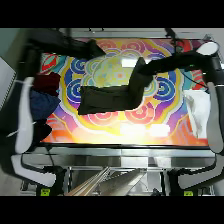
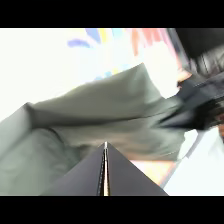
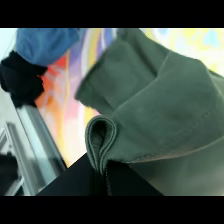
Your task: Fold the shirts.
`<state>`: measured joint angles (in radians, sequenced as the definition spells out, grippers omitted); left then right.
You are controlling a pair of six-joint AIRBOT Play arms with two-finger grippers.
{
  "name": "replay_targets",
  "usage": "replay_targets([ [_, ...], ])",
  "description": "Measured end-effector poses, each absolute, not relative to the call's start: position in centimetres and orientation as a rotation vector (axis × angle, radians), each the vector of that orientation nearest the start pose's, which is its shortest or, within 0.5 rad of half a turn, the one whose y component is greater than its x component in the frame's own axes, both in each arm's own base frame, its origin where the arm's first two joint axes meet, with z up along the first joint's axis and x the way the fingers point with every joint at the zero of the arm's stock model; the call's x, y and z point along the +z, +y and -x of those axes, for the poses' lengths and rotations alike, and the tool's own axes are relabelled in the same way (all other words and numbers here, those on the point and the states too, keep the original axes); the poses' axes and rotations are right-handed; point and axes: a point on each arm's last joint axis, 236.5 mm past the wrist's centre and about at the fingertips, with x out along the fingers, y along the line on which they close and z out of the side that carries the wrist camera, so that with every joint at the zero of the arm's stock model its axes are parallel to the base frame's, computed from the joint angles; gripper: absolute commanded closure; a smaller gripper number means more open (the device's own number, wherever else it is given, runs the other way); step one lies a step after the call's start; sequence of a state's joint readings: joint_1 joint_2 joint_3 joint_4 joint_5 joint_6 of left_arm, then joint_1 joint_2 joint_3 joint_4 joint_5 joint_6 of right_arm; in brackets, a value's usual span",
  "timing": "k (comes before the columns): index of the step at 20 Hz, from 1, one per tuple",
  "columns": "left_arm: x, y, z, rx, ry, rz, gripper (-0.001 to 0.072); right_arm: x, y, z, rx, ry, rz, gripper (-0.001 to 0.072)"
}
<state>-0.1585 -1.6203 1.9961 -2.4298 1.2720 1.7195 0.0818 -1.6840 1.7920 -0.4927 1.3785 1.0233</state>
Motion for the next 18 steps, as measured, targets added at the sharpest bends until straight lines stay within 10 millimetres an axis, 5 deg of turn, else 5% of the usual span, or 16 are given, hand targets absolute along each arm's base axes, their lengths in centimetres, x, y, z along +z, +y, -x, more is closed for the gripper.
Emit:
replay_targets([
  [3,29.0,-17.8,-45.1,-0.751,0.707,0.408,0.0684,15.1,33.7,-46.4,1.109,0.805,-0.367,0.0631],
  [5,30.2,-14.4,-43.7,-0.689,0.670,0.403,0.0684,11.8,39.7,-46.0,1.109,0.804,-0.367,0.0314],
  [8,30.0,-11.3,-42.1,-0.625,0.654,0.397,0.0684,4.6,47.3,-43.1,1.130,0.862,-0.328,0.0327],
  [10,29.4,-10.0,-41.3,-0.594,0.648,0.393,0.0684,2.1,49.5,-41.3,1.152,0.896,-0.303,0.0327],
  [12,28.6,-8.9,-40.9,-0.566,0.646,0.394,0.0684,1.7,48.8,-40.7,1.169,0.918,-0.248,0.0328],
  [15,27.5,-8.1,-40.6,-0.545,0.653,0.397,0.0684,2.3,42.6,-42.8,1.083,0.992,-0.149,0.0312],
  [17,27.2,-8.0,-40.5,-0.542,0.655,0.400,0.0684,2.1,36.6,-45.0,0.963,1.061,-0.112,0.0078],
  [18,27.1,-7.9,-40.4,-0.542,0.656,0.399,0.0684,1.8,33.7,-46.2,0.896,1.091,-0.115,0.0068],
])
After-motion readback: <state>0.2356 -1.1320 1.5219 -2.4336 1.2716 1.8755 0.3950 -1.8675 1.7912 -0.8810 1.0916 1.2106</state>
